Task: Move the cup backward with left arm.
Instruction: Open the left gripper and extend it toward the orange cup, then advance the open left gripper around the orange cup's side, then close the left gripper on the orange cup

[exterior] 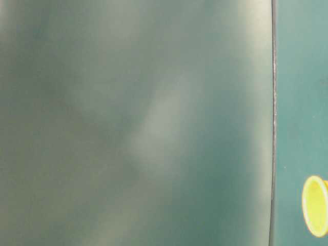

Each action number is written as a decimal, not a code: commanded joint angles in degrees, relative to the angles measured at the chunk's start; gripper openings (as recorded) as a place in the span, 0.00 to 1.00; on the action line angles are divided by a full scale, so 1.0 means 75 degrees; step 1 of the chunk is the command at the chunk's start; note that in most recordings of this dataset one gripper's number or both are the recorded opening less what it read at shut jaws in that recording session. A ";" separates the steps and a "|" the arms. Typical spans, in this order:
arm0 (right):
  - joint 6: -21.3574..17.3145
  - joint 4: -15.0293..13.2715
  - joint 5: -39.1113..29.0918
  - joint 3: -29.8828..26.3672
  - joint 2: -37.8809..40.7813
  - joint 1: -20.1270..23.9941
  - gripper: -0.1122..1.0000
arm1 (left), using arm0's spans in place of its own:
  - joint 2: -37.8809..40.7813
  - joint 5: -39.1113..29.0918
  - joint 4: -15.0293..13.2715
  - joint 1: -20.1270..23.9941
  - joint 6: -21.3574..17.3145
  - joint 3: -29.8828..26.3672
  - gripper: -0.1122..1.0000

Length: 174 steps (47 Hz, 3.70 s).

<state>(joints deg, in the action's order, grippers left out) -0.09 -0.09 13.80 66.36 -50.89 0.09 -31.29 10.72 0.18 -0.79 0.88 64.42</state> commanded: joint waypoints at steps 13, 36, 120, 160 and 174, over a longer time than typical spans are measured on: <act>-0.0012 0.0000 0.0023 -0.0258 0.0000 0.0012 0.10 | 0.0352 0.0070 0.0012 0.0023 -0.0047 -0.0199 0.72; -0.0035 0.0000 0.0012 -0.0340 -0.0012 0.0000 0.10 | 0.1043 0.0422 0.0012 0.0422 -0.0023 0.0105 0.72; -0.0082 0.0012 -0.0117 -0.0504 -0.0035 0.0012 0.10 | 0.4617 0.3059 -0.0070 0.0445 0.0422 -0.0949 0.83; -0.0352 0.0012 -0.0117 -0.0504 0.0000 0.0000 0.10 | 0.5145 0.3703 -0.0012 0.0352 0.0422 -0.1172 0.68; -0.0352 0.0012 -0.0117 -0.0504 0.0000 0.0012 0.10 | 0.5145 0.3750 -0.0012 0.0398 0.0258 -0.1207 0.68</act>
<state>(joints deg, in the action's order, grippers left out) -2.64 -0.18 12.74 64.42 -51.06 0.09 8.26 38.23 0.00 2.02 2.90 55.90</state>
